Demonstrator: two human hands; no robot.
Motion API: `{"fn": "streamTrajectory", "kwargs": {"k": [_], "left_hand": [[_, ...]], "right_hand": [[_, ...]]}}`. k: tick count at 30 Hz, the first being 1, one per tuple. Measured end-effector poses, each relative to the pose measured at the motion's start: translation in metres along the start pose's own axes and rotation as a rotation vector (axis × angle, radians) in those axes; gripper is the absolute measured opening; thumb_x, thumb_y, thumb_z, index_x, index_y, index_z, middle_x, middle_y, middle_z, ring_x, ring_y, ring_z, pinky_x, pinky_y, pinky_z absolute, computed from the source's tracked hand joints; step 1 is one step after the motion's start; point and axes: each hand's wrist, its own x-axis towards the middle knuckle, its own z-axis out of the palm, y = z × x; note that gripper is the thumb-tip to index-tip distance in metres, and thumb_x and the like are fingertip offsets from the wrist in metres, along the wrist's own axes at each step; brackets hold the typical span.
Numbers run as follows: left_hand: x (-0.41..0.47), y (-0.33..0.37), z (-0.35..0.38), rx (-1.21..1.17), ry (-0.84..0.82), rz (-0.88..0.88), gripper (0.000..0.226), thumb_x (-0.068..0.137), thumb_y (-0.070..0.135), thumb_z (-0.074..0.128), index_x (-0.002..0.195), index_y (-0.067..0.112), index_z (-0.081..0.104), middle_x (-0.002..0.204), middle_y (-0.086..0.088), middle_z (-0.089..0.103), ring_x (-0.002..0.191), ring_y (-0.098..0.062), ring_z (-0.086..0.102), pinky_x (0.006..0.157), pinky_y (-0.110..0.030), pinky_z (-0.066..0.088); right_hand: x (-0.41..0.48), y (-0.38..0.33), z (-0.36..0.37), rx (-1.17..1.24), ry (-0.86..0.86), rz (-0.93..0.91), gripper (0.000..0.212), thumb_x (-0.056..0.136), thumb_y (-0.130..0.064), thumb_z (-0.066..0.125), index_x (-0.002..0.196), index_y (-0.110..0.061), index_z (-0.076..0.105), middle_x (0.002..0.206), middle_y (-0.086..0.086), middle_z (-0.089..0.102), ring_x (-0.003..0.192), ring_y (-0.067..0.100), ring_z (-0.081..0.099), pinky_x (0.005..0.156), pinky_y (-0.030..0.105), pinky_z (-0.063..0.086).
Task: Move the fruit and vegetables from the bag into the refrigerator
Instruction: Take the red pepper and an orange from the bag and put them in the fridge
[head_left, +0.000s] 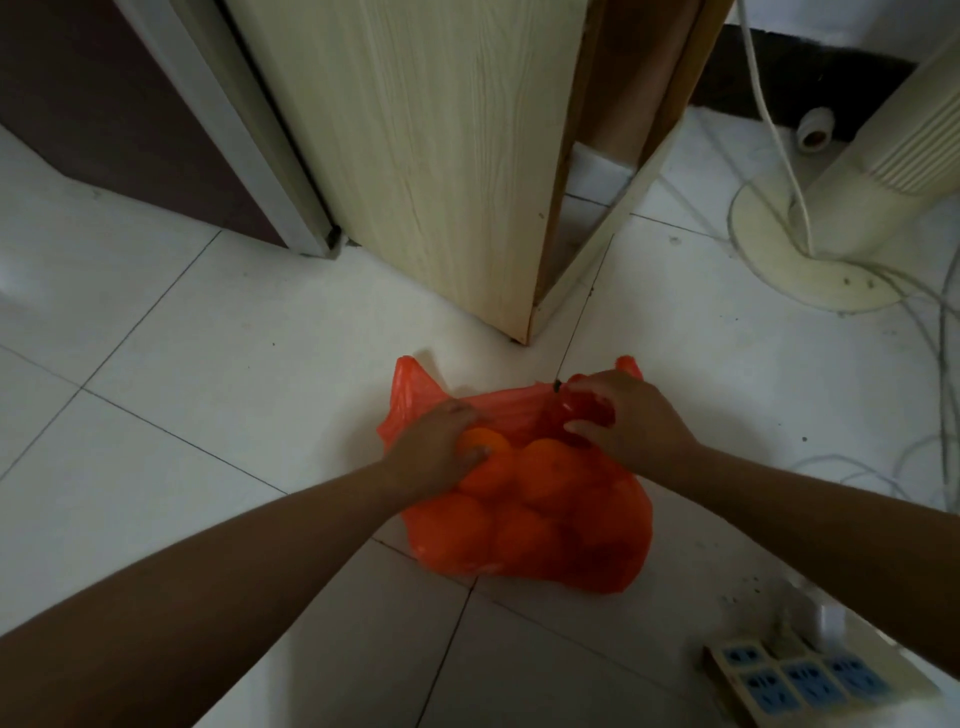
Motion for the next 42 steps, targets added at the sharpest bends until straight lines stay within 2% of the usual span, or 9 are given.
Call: {"fn": "streamTrajectory", "kwargs": {"k": [4, 9, 14, 17, 23, 27, 31, 37, 42], "left_hand": [[0.002, 0.001, 0.0, -0.041, -0.005, -0.048, 0.053, 0.086, 0.046, 0.046, 0.124, 0.009, 0.055, 0.124, -0.011, 0.056, 0.114, -0.023, 0.049, 0.097, -0.029, 0.035], [0.005, 0.006, -0.004, -0.118, 0.082, -0.029, 0.038, 0.094, 0.033, 0.049, 0.126, 0.014, 0.054, 0.126, -0.007, 0.057, 0.115, -0.02, 0.051, 0.097, -0.028, 0.038], [0.005, 0.012, -0.015, -0.188, 0.135, -0.065, 0.036, 0.095, 0.032, 0.048, 0.128, 0.018, 0.053, 0.13, -0.003, 0.054, 0.117, -0.015, 0.048, 0.094, -0.024, 0.036], [0.001, 0.009, -0.017, -0.187, 0.132, -0.08, 0.036, 0.095, 0.031, 0.049, 0.128, 0.019, 0.052, 0.13, -0.003, 0.054, 0.116, -0.013, 0.049, 0.089, -0.02, 0.034], [-0.001, 0.007, -0.024, -0.359, 0.068, -0.149, 0.035, 0.092, 0.031, 0.054, 0.127, 0.023, 0.053, 0.126, 0.001, 0.056, 0.112, -0.01, 0.052, 0.089, -0.023, 0.044], [0.003, 0.02, -0.039, -0.663, 0.08, -0.211, 0.041, 0.087, 0.033, 0.06, 0.126, 0.022, 0.052, 0.124, 0.001, 0.058, 0.107, -0.008, 0.057, 0.085, -0.017, 0.049], [-0.001, 0.035, -0.052, -0.852, 0.061, -0.194, 0.058, 0.072, 0.05, 0.067, 0.125, 0.029, 0.054, 0.118, 0.007, 0.063, 0.109, -0.007, 0.06, 0.093, -0.029, 0.051], [-0.014, 0.033, -0.058, -0.762, 0.09, -0.196, 0.055, 0.074, 0.042, 0.072, 0.123, 0.025, 0.054, 0.112, 0.007, 0.063, 0.105, -0.008, 0.06, 0.084, -0.022, 0.052], [-0.039, 0.009, -0.064, -0.65, 0.078, -0.224, 0.064, 0.067, 0.045, 0.078, 0.123, 0.027, 0.053, 0.116, 0.008, 0.06, 0.104, -0.008, 0.058, 0.084, -0.02, 0.051]], "right_hand": [[0.006, 0.016, 0.004, -0.044, -0.033, 0.117, 0.05, 0.086, -0.045, 0.061, 0.128, -0.02, 0.053, 0.126, 0.004, 0.059, 0.112, 0.019, 0.054, 0.088, 0.022, 0.033], [0.019, 0.009, -0.002, -0.023, 0.025, 0.122, 0.059, 0.083, -0.042, 0.065, 0.134, -0.02, 0.046, 0.135, 0.005, 0.05, 0.118, 0.021, 0.05, 0.095, 0.029, 0.039], [0.033, 0.006, 0.001, -0.069, -0.17, 0.159, 0.08, 0.076, -0.048, 0.071, 0.14, -0.014, 0.036, 0.141, 0.011, 0.043, 0.127, 0.027, 0.041, 0.105, 0.037, 0.035], [0.033, 0.01, 0.005, -0.12, -0.236, 0.12, 0.075, 0.074, -0.048, 0.073, 0.133, -0.013, 0.043, 0.131, 0.011, 0.05, 0.118, 0.026, 0.047, 0.099, 0.035, 0.04], [0.028, -0.006, -0.011, 0.084, -0.061, -0.003, 0.083, 0.073, -0.041, 0.076, 0.14, -0.018, 0.033, 0.138, 0.007, 0.043, 0.122, 0.023, 0.045, 0.102, 0.036, 0.041], [0.02, -0.038, -0.02, 0.358, 0.023, -0.037, 0.074, 0.071, -0.03, 0.079, 0.133, -0.02, 0.04, 0.133, 0.002, 0.045, 0.117, 0.019, 0.049, 0.096, 0.033, 0.049], [0.012, -0.064, -0.018, 0.466, 0.069, -0.079, 0.071, 0.072, -0.033, 0.078, 0.131, -0.021, 0.041, 0.127, -0.003, 0.047, 0.11, 0.011, 0.05, 0.082, 0.018, 0.049], [0.007, -0.071, -0.017, 0.445, -0.01, -0.112, 0.077, 0.072, -0.038, 0.076, 0.137, -0.025, 0.037, 0.124, -0.013, 0.044, 0.106, 0.0, 0.045, 0.066, 0.003, 0.043], [0.0, -0.063, -0.01, 0.253, -0.098, -0.118, 0.079, 0.076, -0.042, 0.072, 0.142, -0.029, 0.032, 0.142, -0.007, 0.04, 0.114, 0.004, 0.044, 0.093, 0.024, 0.038]]}}
